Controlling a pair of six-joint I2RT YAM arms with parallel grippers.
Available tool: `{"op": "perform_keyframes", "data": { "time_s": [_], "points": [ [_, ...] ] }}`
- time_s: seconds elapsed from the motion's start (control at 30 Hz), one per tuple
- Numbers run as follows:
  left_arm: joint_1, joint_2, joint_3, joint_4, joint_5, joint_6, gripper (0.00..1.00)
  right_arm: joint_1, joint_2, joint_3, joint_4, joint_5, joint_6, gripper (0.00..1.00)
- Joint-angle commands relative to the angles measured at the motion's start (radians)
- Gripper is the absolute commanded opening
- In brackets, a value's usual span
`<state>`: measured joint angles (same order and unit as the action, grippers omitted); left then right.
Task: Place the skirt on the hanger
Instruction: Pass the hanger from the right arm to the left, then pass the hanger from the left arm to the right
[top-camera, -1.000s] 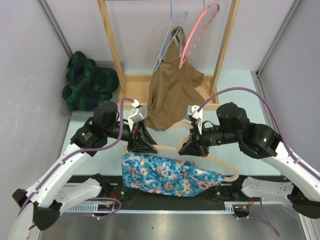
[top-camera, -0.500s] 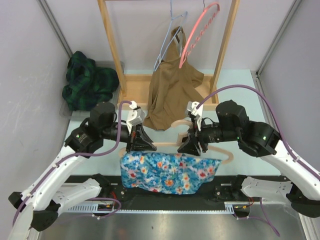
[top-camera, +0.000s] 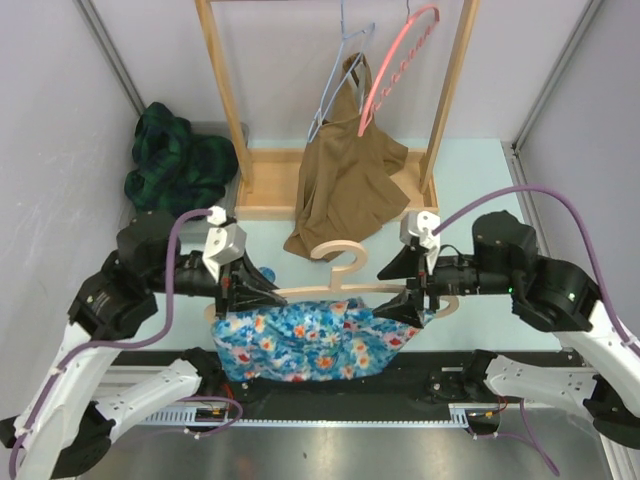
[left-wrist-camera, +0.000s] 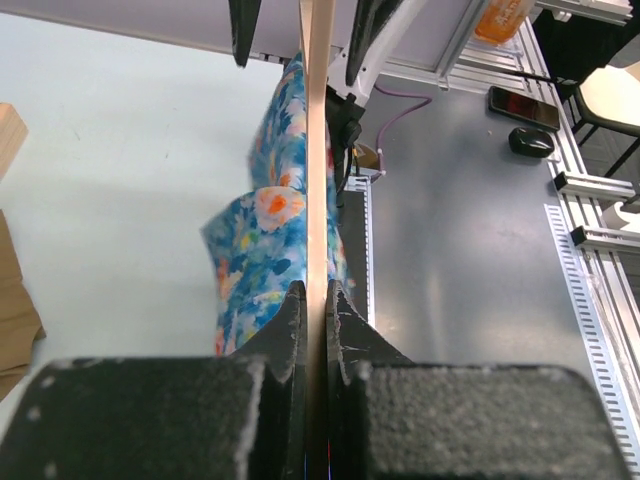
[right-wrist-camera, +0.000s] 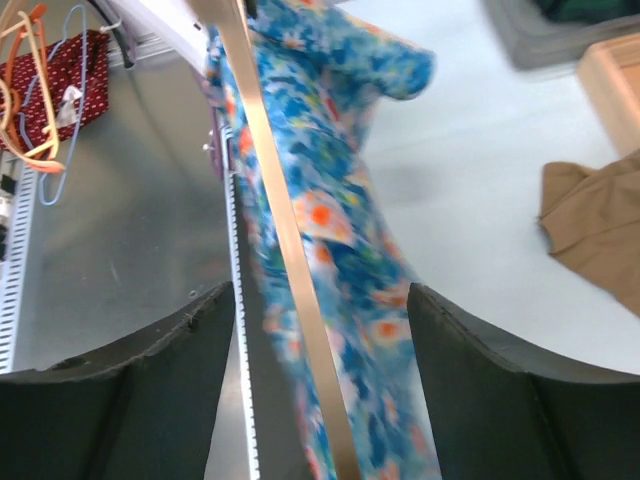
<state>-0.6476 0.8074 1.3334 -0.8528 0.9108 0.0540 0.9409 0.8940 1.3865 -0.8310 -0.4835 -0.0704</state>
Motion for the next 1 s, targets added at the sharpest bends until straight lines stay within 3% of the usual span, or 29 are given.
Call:
{"op": "perform_keyframes", "data": {
  "time_s": [0.0, 0.2, 0.3, 0.33, 0.47, 0.53, 0.57, 0.6, 0.67, 0.7, 0.8, 0.9, 0.97],
  "points": [
    [0.003, -0.033, 0.067, -0.022, -0.019, 0.020, 0.00, -0.014, -0.053, 0.042, -0.029, 0.042, -0.035, 0.67],
    [0.002, -0.070, 0.085, -0.014, -0.038, -0.003, 0.00, -0.016, -0.064, 0.048, -0.088, 0.039, -0.026, 0.37],
    [0.003, -0.063, 0.101, -0.034, -0.047, 0.007, 0.00, -0.016, -0.075, 0.048, -0.082, 0.026, -0.016, 0.14],
    [0.003, -0.060, 0.098, -0.028, -0.047, 0.007, 0.00, -0.016, -0.075, 0.048, -0.076, 0.026, -0.011, 0.00],
    [0.003, -0.062, 0.067, 0.050, -0.122, -0.035, 0.00, -0.016, -0.086, 0.048, -0.065, 0.074, 0.006, 0.00],
    [0.003, -0.068, 0.037, 0.134, -0.174, -0.048, 0.05, -0.016, -0.104, 0.048, -0.057, 0.114, 0.011, 0.00],
    [0.003, -0.073, 0.024, 0.162, -0.225, -0.083, 0.10, -0.016, -0.127, 0.048, -0.054, 0.143, 0.011, 0.00],
    [0.003, -0.079, 0.012, 0.193, -0.258, -0.094, 0.36, -0.016, -0.142, 0.048, -0.042, 0.160, 0.014, 0.00],
    [0.002, -0.082, -0.023, 0.279, -0.306, -0.114, 0.49, -0.016, -0.187, 0.049, -0.027, 0.193, 0.014, 0.00],
    [0.003, -0.082, -0.033, 0.306, -0.363, -0.120, 0.66, -0.017, -0.199, 0.051, -0.014, 0.206, 0.014, 0.00],
    [0.003, -0.064, -0.051, 0.402, -0.467, -0.132, 0.86, -0.016, -0.224, 0.069, -0.017, 0.246, 0.012, 0.00],
    [0.003, -0.022, -0.043, 0.474, -0.631, -0.146, 1.00, -0.016, -0.233, 0.080, -0.028, 0.301, 0.011, 0.00],
    [0.002, 0.001, -0.034, 0.518, -0.725, -0.157, 1.00, -0.016, -0.239, 0.088, -0.034, 0.376, 0.009, 0.00]
  ]
}}
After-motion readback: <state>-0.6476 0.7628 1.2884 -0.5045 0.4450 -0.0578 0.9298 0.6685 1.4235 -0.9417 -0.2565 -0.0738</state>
